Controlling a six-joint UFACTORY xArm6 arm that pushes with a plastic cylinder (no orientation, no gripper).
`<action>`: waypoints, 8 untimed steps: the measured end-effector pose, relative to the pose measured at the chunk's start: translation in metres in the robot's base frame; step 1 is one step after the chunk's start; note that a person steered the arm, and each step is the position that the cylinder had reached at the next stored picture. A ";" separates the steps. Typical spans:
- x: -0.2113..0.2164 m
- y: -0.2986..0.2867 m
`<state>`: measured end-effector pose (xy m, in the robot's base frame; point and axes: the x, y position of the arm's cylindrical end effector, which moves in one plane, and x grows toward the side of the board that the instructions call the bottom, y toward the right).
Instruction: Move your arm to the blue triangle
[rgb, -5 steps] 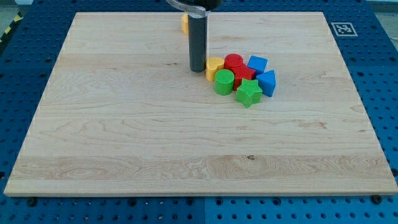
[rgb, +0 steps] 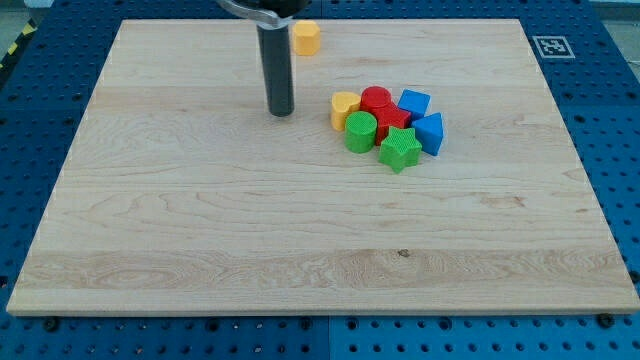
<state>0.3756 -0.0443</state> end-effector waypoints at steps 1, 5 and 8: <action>0.009 0.019; 0.152 0.179; 0.128 0.260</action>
<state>0.5038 0.2154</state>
